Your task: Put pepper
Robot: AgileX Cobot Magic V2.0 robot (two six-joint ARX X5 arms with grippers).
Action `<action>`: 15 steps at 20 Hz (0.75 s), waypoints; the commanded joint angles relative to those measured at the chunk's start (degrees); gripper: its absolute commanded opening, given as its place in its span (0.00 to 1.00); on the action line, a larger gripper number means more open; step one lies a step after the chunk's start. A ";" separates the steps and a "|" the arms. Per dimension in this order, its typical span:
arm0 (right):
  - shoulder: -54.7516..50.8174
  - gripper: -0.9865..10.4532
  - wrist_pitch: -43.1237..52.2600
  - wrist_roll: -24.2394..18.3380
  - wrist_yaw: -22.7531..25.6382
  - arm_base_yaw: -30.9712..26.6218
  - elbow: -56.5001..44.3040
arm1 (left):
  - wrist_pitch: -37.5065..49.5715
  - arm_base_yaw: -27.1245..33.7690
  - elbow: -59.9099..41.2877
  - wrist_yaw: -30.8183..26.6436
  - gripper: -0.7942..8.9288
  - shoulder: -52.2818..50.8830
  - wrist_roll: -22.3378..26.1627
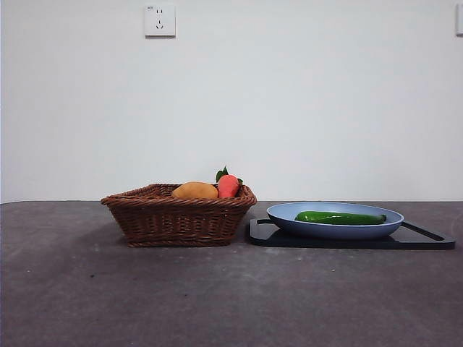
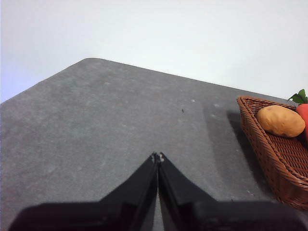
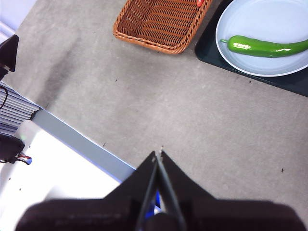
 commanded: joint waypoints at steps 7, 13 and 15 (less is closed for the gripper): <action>-9.31 0.10 18.34 -3.23 0.02 -6.05 -4.02 | 0.68 0.20 -0.61 0.17 0.09 -0.13 -0.17; -28.44 0.10 43.98 0.92 5.40 -12.68 -30.77 | 0.70 0.20 -0.61 0.17 0.09 -0.13 -0.20; -32.98 0.10 51.25 2.51 6.21 -12.68 -39.12 | 0.70 0.20 -0.61 0.20 0.09 -0.13 -0.17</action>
